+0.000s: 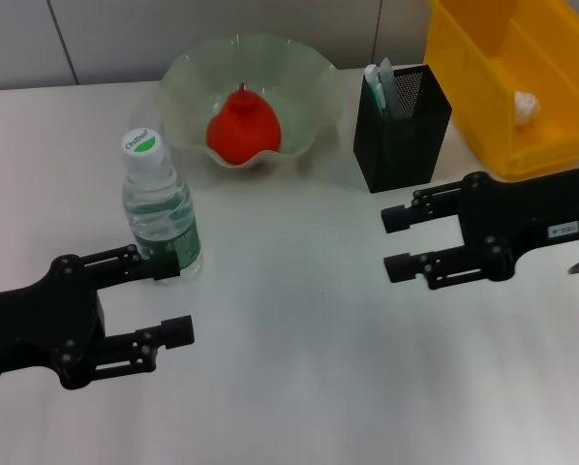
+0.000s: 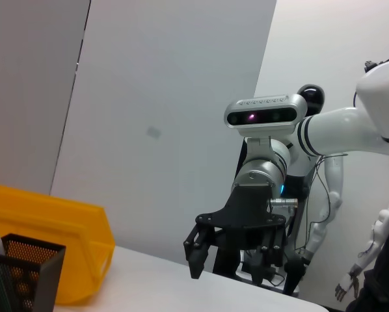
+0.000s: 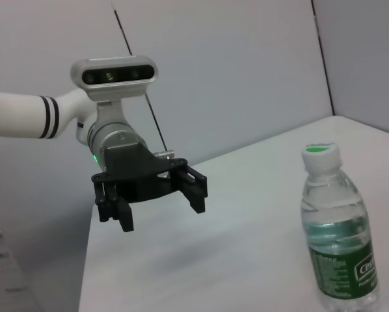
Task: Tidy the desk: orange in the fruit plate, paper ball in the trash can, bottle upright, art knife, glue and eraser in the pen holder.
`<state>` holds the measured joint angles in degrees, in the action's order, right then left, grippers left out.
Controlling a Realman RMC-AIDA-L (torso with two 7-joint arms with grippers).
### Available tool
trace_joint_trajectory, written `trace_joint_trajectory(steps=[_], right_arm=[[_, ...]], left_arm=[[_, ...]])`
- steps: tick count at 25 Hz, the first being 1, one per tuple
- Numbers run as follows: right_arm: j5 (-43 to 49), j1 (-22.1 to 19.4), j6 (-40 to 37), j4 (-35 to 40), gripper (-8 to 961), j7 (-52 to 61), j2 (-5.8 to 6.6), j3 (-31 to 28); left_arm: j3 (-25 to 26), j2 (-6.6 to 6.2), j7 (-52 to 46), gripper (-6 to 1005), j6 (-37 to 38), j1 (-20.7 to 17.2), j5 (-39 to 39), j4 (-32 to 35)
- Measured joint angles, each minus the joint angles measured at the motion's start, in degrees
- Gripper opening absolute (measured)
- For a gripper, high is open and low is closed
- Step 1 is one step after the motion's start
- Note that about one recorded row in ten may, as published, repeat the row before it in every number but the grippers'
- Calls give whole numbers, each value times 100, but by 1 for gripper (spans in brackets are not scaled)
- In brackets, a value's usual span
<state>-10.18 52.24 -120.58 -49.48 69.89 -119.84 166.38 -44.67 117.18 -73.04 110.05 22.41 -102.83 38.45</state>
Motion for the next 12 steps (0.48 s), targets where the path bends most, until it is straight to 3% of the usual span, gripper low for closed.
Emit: trace_joint_trajectory(steps=[7,12], right_arm=[[99,-23,345,802,649,-463,-6,0],[128,-58,378,934,649,-542,-6,0]], left_arm=[[-5,64,0,731,-85,6,-131,-19],[-7,68,15,731,-145,-33,-222,-41]])
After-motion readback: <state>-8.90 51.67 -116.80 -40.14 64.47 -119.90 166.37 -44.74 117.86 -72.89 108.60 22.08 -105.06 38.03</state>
